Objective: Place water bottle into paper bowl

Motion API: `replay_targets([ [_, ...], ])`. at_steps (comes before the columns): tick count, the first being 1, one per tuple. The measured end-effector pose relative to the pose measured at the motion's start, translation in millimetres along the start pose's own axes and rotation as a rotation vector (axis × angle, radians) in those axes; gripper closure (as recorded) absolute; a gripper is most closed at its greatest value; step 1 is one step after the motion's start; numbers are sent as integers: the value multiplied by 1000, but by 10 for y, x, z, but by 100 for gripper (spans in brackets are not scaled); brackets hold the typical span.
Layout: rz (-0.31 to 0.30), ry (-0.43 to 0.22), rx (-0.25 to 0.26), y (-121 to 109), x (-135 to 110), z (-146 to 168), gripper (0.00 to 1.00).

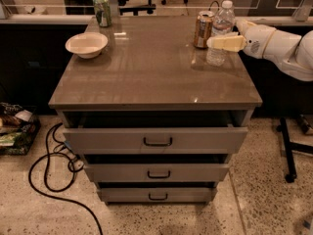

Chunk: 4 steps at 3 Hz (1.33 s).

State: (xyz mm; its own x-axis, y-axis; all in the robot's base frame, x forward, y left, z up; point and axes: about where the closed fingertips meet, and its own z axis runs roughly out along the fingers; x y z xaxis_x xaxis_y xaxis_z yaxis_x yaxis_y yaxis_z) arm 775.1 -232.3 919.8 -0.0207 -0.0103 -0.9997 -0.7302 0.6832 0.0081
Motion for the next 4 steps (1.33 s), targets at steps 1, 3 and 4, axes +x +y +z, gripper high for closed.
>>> replay_targets([
  [1, -9, -6, -35, 22, -20, 83, 4],
  [3, -6, -6, -42, 56, -10, 140, 48],
  [4, -6, -6, -47, 75, -7, 173, 73],
])
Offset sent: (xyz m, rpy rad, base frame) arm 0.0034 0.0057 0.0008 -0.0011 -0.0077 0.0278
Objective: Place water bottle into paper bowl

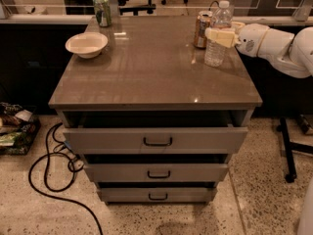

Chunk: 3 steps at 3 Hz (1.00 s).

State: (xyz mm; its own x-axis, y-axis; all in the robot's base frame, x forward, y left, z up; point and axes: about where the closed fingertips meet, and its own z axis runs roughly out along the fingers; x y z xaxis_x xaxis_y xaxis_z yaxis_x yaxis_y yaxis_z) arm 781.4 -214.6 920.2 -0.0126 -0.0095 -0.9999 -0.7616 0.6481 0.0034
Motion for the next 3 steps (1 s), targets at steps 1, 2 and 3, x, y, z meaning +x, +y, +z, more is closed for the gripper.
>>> replay_targets([
  [1, 1, 0, -5, 16, 3, 30, 95],
  [2, 1, 0, -8, 27, 4, 50, 100],
  [3, 1, 0, -8, 28, 5, 51, 100],
])
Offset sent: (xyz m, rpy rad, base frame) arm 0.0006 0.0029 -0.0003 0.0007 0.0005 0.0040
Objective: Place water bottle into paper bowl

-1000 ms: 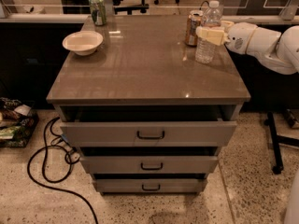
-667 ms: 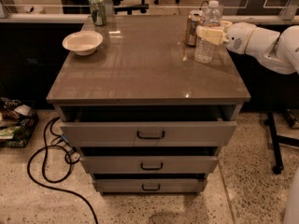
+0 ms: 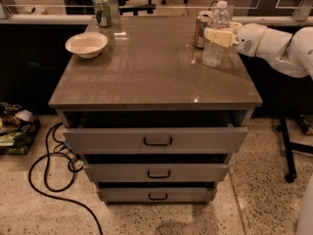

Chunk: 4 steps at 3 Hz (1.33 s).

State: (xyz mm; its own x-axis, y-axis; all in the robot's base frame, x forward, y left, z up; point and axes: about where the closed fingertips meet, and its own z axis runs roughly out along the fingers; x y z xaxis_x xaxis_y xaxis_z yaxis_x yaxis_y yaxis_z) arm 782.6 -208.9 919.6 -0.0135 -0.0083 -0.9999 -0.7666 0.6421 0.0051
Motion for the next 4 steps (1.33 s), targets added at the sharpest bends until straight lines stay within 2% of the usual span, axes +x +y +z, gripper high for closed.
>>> replay_targets([
  [1, 21, -21, -49, 32, -49, 280, 100],
  [2, 66, -38, -82, 169, -279, 644, 100],
  [3, 84, -19, -72, 386, -546, 939, 100],
  [4, 90, 22, -34, 610, -750, 1167, 100],
])
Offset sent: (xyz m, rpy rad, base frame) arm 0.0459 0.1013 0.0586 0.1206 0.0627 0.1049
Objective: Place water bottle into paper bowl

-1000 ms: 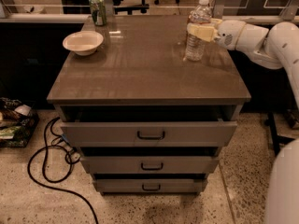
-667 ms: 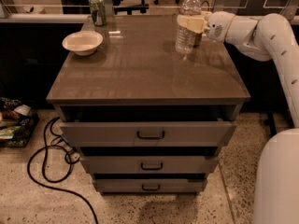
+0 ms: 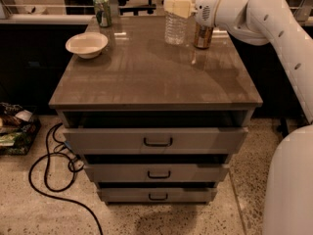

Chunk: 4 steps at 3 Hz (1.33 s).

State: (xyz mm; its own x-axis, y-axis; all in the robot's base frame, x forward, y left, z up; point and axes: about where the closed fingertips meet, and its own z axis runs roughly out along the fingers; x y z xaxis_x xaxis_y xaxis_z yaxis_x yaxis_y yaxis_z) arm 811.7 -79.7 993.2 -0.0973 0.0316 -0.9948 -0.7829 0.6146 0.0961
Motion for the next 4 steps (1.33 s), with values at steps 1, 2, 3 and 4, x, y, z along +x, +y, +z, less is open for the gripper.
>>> replay_targets([
  [1, 17, 7, 13, 168, -91, 345, 100],
  [2, 23, -29, -24, 315, -111, 759, 100],
  [3, -11, -62, -85, 437, -101, 1114, 100],
  [4, -99, -57, -143, 630, -62, 1461, 100],
])
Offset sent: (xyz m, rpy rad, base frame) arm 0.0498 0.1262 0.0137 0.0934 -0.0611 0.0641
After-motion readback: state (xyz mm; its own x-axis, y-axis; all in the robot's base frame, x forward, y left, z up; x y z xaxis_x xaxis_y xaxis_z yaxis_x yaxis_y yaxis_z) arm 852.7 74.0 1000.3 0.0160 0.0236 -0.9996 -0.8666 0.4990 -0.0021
